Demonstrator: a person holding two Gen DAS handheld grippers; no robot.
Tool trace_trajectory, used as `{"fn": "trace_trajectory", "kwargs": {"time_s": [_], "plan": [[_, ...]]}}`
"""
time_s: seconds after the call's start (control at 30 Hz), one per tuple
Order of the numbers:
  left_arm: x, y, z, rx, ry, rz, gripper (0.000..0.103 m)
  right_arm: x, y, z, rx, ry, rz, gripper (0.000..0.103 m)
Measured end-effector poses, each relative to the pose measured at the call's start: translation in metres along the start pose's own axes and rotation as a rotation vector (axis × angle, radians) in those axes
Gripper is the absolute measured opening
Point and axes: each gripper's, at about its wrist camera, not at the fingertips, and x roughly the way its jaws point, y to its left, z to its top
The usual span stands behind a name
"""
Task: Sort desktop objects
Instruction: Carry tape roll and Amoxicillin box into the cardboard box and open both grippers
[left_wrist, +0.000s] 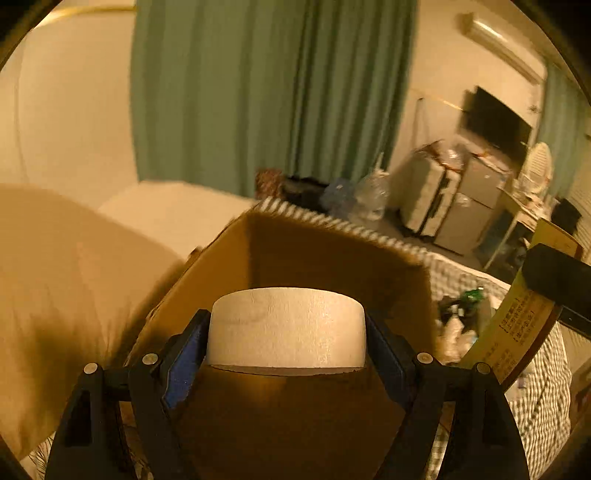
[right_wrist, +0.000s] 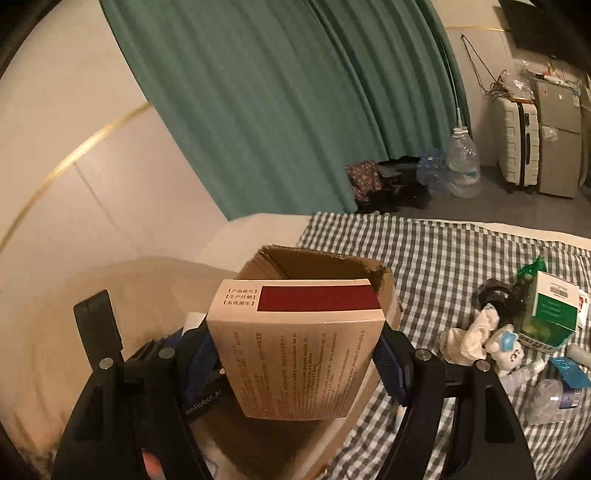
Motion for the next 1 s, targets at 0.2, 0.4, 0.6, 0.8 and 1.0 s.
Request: {"fn": "trace_trajectory", "kwargs": {"time_s": [0.2,0.4,0.6,0.8,1.0], "plan": [[0.013,0.010,-0.004,-0.059,0.029,0.048,0.099,0.026,-0.007,0.012,0.105,-0.004,-0.008,0.089],[0.013,-0.005,-0.005,0.004,0.036,0.094,0.103,-0.020,-0.034,0.022,0.119,-0.079,-0.054,0.094],[-0.016,-0.055,-0.012,0.082,-0.031,-0.046,0.103,-0.104,-0.093,-0.012,-0.018,-0.082,-0.306,0.095],[-0.031,-0.143,-0.047,0.162,-0.002,-0.225,0.103,-0.140,-0.165,-0.082,0.040,0.048,-0.345,0.095],[-0.004,-0.209,-0.095,0.297,0.055,-0.158,0.103,-0.103,-0.181,-0.123,-0.024,0.234,-0.348,0.095]]}}
